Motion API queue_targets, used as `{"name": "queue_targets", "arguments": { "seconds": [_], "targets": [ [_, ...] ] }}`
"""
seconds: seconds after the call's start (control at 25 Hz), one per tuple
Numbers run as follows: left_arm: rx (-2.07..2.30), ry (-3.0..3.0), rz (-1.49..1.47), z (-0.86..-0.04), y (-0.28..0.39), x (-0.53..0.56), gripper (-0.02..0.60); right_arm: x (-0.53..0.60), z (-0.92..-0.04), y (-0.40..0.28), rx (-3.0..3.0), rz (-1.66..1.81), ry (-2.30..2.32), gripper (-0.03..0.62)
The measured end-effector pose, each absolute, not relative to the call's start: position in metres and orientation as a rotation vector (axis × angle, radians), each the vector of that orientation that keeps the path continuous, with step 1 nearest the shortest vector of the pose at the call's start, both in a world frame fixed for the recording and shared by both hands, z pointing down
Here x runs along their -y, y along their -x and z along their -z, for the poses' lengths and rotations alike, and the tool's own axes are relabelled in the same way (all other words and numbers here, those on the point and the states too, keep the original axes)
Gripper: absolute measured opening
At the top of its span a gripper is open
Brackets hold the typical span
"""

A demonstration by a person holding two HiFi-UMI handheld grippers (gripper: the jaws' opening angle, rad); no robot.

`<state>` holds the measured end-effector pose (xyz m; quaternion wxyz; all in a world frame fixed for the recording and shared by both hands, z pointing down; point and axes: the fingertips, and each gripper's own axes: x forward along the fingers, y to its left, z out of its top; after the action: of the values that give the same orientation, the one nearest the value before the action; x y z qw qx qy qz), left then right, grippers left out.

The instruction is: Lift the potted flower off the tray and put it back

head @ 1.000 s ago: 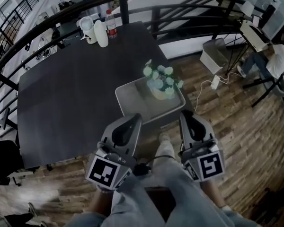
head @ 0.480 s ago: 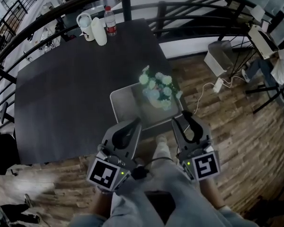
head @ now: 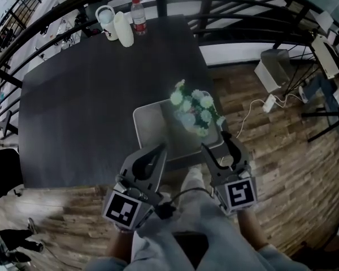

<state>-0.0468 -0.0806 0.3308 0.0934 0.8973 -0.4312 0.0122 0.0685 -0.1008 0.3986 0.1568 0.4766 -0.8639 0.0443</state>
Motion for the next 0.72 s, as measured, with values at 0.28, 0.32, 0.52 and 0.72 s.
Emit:
{"name": "queue_targets", "arguments": {
  "seconds": [0.28, 0.32, 0.52, 0.72],
  "targets": [
    [1.306, -2.620, -0.071, -0.350, 0.047, 0.095, -0.008, 0.119, -0.435, -0.066, 2.456, -0.201, -1.294, 0.249],
    [1.308, -2.611, -0.077, -0.354, 0.047, 0.097, -0.008, 0.120, -0.439, -0.065, 2.454, -0.211, -1.283, 0.249],
    [1.329, -2.564, -0.128, -0.381, 0.050, 0.112, 0.011, 0.129, -0.458, -0.062, 2.438, -0.227, -1.236, 0.262],
    [1.309, -2.515, -0.234, -0.412, 0.043, 0.122, 0.058, 0.138, -0.476, -0.058, 2.425, -0.229, -1.194, 0.287]
  ]
}}
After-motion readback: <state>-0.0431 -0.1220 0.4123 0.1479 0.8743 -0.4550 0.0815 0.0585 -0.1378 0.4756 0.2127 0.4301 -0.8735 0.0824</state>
